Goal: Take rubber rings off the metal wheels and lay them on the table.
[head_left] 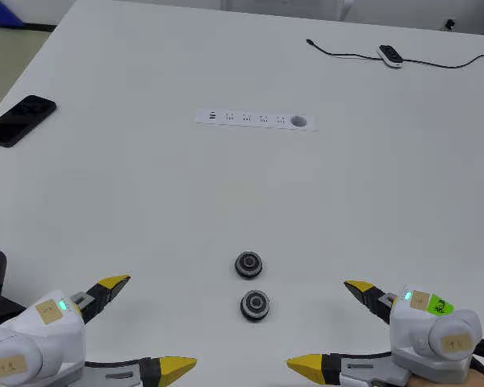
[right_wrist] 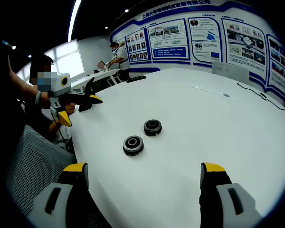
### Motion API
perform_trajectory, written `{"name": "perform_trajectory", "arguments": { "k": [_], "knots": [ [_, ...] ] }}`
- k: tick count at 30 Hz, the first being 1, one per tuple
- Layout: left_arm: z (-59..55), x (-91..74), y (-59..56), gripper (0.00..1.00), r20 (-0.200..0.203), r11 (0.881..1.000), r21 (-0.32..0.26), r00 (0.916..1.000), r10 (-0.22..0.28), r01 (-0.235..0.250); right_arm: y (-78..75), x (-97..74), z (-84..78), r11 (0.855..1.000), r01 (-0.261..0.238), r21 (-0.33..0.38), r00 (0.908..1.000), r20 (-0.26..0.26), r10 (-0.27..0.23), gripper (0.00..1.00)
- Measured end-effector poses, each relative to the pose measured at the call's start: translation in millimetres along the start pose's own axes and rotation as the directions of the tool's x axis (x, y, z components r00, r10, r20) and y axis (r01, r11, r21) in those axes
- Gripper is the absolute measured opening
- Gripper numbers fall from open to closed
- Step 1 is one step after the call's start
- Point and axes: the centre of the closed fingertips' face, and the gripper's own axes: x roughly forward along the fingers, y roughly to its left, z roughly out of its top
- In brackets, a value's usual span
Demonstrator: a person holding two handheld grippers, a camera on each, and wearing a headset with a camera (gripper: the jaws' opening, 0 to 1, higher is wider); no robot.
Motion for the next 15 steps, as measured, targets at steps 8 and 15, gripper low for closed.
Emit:
{"name": "perform_trajectory", "arguments": {
  "k": [8,15],
  "knots": [
    [-2.5,-0.1,-0.5,1.00,-0.007,1.000,0.002,1.0000,0.001,-0.001,3.0,0.0,-2.1,1.000,-0.008,0.009,0.9999,-0.011,0.008,0.99],
    [-2.5,0.4,-2.2,1.00,-0.010,1.000,0.001,0.9999,-0.001,0.001,1.3,-2.3,-2.0,1.000,0.001,0.018,1.0000,-0.006,-0.001,0.99]
  ]
}}
